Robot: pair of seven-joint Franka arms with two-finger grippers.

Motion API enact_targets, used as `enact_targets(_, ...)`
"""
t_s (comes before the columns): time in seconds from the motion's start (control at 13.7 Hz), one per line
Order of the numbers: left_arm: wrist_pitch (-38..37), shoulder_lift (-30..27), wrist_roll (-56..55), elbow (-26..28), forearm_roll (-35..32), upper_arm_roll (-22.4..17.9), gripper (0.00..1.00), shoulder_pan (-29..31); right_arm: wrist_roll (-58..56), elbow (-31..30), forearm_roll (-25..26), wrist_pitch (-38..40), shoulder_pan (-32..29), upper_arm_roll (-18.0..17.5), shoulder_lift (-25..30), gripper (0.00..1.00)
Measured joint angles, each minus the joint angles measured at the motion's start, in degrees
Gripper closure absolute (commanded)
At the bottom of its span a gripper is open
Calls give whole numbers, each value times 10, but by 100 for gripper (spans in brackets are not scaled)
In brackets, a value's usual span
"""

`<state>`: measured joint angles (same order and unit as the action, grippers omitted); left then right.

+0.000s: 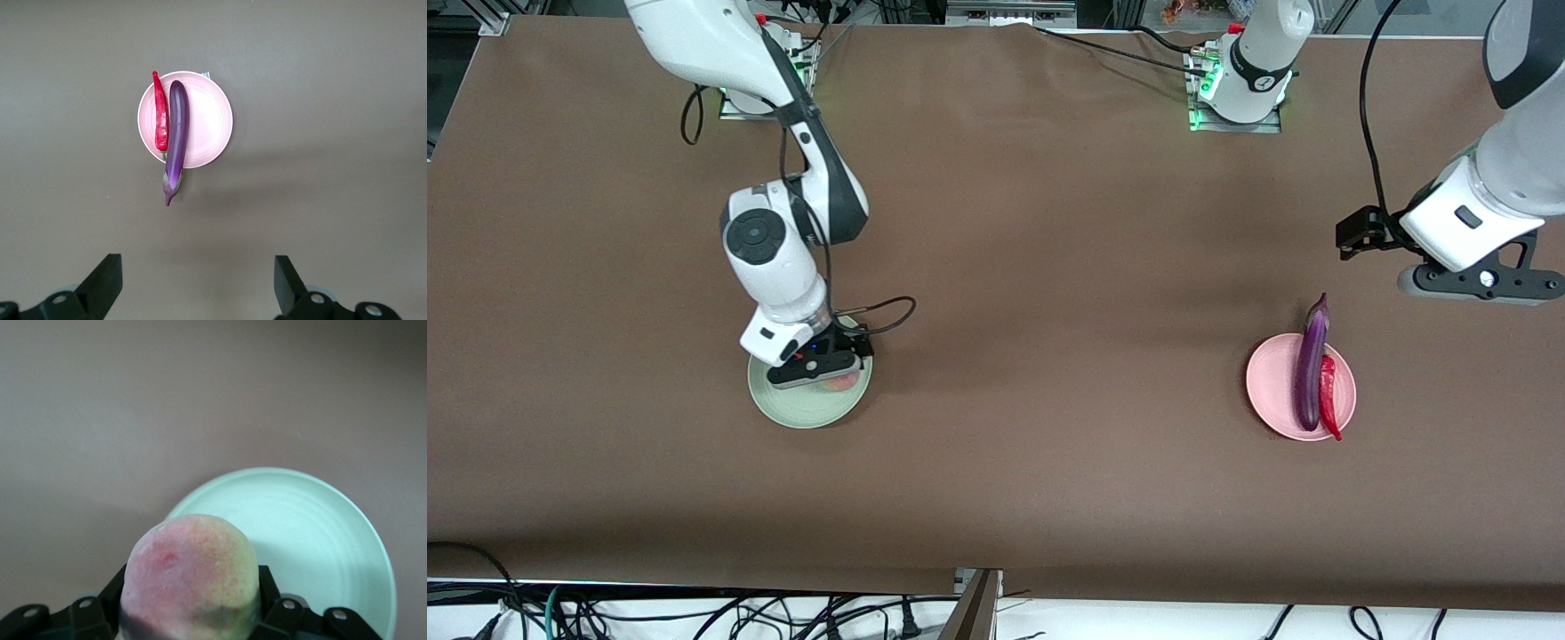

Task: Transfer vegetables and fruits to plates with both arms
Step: 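Lower the peach onto the green plate and open the right gripper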

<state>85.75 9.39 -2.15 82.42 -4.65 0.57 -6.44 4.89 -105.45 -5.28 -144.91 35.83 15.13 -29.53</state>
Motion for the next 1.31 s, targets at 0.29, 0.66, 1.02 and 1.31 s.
enact_targets(0.29,46,-46,2,75,5,-2,0,42,-8,-20,0,-7,-19,0,-19,0)
enact_targets(0.66,63,-110,3,143,7,12,0,43,-13,-5,0,-21,-44,0,-28,0)
enact_targets(1.02,66,-112,4,147,7,17,0,42,-8,44,-2,69,-50,-3,-18,0)
enact_targets(1.31,69,-112,4,147,7,16,0,42,-1,87,-2,240,-51,10,68,0)
